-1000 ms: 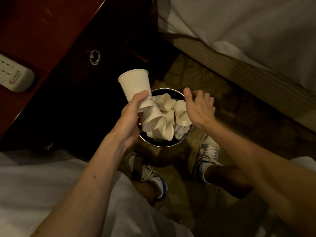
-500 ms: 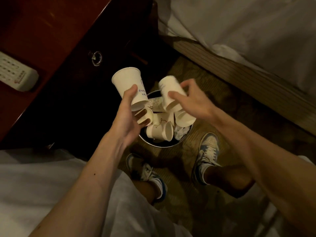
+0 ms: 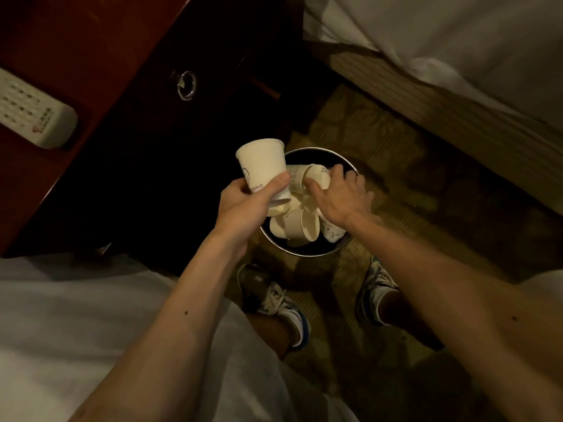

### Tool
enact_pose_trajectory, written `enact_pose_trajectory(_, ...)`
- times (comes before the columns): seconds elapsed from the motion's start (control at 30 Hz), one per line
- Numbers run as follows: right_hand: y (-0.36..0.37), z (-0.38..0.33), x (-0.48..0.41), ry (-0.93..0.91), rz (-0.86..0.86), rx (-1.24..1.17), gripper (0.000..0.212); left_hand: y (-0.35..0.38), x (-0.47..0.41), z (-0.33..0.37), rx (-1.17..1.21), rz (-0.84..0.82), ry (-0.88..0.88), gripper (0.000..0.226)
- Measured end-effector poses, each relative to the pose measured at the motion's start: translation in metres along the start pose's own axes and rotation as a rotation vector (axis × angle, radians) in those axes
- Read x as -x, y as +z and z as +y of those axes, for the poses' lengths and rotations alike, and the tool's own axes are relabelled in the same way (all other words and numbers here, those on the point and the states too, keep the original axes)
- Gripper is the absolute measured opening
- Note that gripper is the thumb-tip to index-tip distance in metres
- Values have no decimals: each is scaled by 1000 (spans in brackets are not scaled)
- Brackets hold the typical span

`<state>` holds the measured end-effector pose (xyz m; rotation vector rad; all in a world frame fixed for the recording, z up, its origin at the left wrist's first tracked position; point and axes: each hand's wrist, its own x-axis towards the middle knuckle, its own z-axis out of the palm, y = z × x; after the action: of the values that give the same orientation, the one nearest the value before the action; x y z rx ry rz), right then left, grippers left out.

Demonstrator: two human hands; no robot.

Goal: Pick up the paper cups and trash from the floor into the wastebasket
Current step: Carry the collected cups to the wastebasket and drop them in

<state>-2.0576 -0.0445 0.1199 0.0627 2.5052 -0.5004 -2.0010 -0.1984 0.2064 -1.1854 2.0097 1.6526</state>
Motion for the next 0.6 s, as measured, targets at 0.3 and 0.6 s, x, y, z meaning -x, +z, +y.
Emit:
enact_pose_trajectory(0.3, -9, 13, -7, 6, -131, -130, 80, 3, -14, -22, -420, -78, 44, 89)
enact_pose_trajectory(0.6, -49, 38, 21, -99, -88, -373, 70, 20, -10, -34, -763, -273, 194, 98)
